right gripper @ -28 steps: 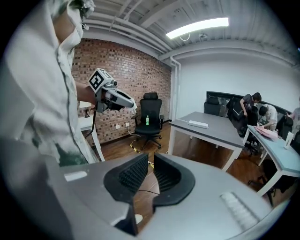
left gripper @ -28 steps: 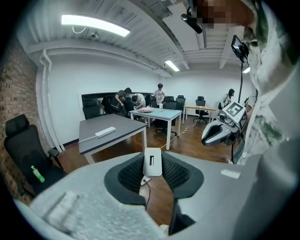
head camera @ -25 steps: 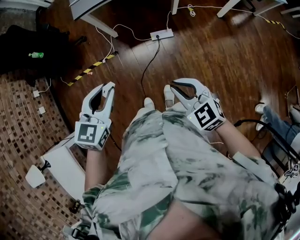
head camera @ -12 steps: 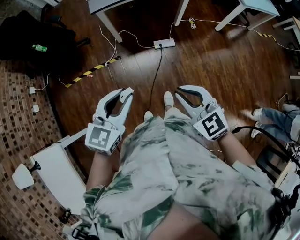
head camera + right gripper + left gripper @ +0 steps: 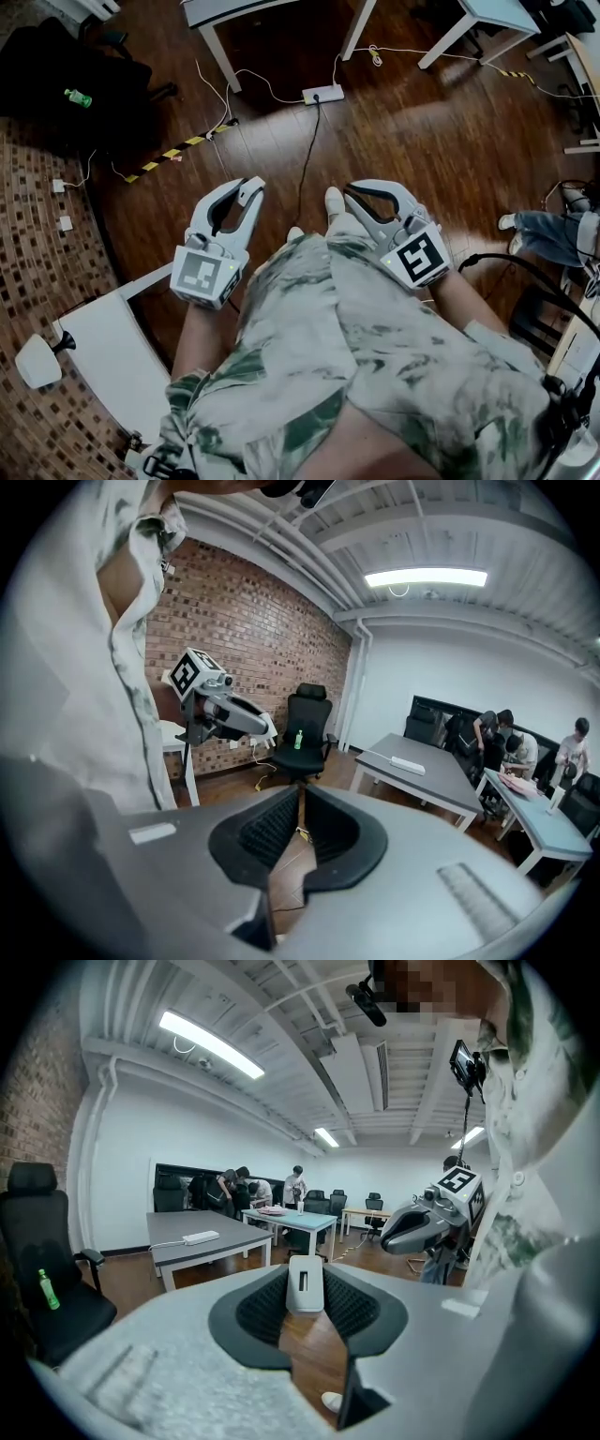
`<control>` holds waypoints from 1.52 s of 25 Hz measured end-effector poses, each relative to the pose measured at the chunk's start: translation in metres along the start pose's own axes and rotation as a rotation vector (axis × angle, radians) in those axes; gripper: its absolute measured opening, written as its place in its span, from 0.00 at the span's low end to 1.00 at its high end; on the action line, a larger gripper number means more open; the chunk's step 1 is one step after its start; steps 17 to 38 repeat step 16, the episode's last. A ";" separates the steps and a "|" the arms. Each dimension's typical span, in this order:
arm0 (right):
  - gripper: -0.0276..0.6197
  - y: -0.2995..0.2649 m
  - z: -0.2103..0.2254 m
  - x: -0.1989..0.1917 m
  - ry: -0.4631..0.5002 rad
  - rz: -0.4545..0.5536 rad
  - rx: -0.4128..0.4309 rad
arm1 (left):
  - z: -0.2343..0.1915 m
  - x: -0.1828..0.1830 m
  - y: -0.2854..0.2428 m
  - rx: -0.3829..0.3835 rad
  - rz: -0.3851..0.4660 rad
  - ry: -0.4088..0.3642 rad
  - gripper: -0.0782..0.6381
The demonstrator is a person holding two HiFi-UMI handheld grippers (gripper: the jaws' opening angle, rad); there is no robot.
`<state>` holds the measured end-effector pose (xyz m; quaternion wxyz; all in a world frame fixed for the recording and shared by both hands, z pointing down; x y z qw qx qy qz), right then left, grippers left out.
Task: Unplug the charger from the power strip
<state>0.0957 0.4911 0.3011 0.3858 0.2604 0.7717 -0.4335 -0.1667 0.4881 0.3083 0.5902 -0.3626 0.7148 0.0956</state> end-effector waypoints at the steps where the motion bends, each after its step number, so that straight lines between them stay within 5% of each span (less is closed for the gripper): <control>1: 0.09 -0.001 -0.002 0.003 0.003 0.000 -0.003 | -0.001 0.000 0.002 -0.003 0.002 0.001 0.26; 38: 0.06 -0.017 -0.004 0.017 0.055 -0.018 0.011 | -0.013 -0.008 0.014 -0.014 0.025 0.028 0.26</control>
Point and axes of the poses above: the fingertips, and each gripper's own axes: y backward along the fingers, z to its right, x out of its top, the point moved 9 cm from there along y, backward along the fingers, and after that the axes turned 11 degrees about y, right-handed, at the moved point
